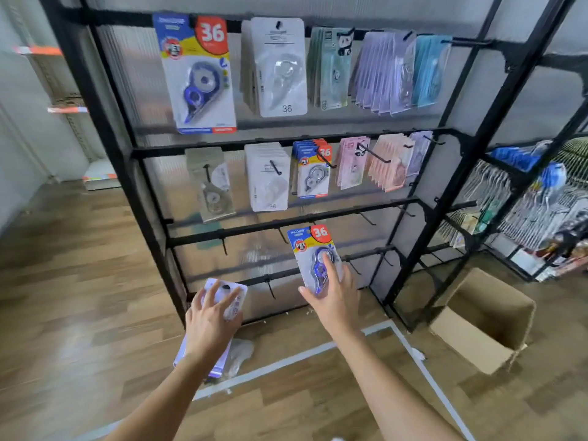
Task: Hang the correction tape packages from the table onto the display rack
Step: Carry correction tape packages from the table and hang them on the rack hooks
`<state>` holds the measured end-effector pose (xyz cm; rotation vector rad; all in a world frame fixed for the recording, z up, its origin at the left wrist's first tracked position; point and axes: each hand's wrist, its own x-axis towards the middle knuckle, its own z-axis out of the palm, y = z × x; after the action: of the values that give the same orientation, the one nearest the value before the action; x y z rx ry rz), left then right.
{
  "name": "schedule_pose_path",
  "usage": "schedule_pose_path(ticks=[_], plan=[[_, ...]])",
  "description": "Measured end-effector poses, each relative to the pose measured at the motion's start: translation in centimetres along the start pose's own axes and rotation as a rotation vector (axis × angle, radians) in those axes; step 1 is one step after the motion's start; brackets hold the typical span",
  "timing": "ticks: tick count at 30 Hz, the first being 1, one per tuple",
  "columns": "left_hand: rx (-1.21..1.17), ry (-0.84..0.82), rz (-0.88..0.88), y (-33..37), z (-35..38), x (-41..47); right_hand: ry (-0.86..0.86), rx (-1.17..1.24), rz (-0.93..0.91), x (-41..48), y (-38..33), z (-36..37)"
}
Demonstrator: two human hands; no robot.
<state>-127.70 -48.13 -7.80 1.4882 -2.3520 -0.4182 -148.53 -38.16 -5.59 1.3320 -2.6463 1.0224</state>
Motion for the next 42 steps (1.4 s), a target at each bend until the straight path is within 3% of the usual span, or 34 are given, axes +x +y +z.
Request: schedule_pose_path(ticks=[3,8,12,22,42], plan=[[-0.022,0.046,-0.009,2.6,1.5,2.8,0.032,0.021,-0.087,4.7,1.7,-0.9],[-0.044,0.094,-0.082,7.2,4.0,7.5,0.235,0.099,-0.175,11.9,4.0,-2.2],[-0.025,0.125,-0.111,10.6,5.4,10.4,0.261,0.130,-0.264,16.4,5.7,-2.0],[-0.027,0.163,-0.225,14.0,7.6,12.3,0.203,0.204,-0.398,19.1,8.5,-0.3],[-0.002,0.260,-0.181,12.7,0.3,16.3,-0.102,-0.085,-0.212,28.1,3.2,3.0]])
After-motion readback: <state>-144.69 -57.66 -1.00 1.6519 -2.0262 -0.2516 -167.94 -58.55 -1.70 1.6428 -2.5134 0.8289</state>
